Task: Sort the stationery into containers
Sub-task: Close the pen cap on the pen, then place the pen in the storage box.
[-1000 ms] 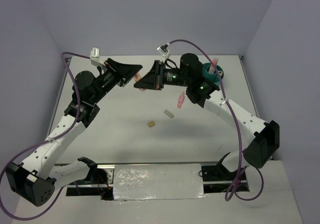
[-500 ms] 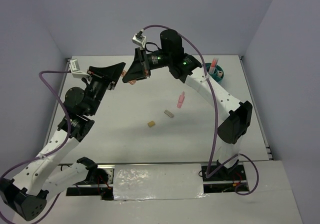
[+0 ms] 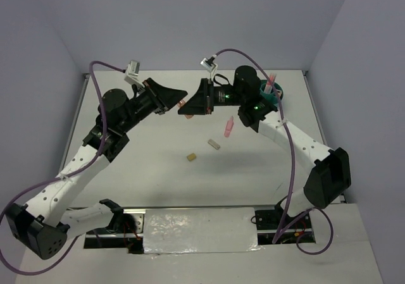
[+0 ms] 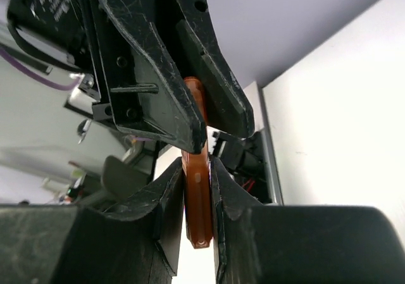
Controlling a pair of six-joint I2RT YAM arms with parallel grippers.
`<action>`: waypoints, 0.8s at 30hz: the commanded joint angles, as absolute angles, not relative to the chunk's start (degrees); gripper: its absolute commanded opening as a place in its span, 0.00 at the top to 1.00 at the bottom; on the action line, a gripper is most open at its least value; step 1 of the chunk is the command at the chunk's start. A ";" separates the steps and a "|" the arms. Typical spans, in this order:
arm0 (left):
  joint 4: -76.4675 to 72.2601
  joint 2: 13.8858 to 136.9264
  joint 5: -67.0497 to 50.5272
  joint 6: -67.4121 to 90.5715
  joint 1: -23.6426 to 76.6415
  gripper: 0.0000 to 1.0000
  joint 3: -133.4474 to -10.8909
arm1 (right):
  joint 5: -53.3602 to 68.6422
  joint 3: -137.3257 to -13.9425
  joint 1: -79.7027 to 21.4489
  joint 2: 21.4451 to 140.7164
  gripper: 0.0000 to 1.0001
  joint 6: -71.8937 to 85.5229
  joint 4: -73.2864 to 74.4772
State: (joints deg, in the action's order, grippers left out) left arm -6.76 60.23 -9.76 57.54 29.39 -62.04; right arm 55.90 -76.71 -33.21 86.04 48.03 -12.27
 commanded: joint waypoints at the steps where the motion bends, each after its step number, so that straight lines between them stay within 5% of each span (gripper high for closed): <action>1: -5.80 61.61 -24.69 50.63 28.48 1.00 -64.68 | 45.54 -72.43 -29.62 82.45 1.00 45.20 -14.72; 4: -4.05 65.03 -25.23 48.52 28.21 0.93 -68.10 | 42.47 -70.59 -29.53 79.64 1.00 41.32 -7.76; 5: -2.74 65.82 -23.92 47.99 28.13 0.51 -69.33 | 41.93 -70.05 -29.53 79.02 1.00 40.70 -6.60; 8: 3.68 68.63 -17.09 46.58 27.95 0.01 -74.34 | 39.21 -68.82 -28.66 77.08 1.00 37.20 -0.72; 16: 32.92 78.04 2.37 48.61 26.54 0.01 -95.44 | 17.26 -78.27 -16.64 78.91 1.00 23.15 31.96; 24: 32.08 73.57 -5.36 46.85 25.75 0.01 -82.03 | 1.50 -100.41 -6.95 98.95 1.00 10.21 52.79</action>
State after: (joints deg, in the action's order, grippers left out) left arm 29.63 75.88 -2.85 48.58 26.02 -86.41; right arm 8.54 -92.44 -8.82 94.00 17.89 40.93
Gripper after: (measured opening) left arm 0.993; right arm 0.257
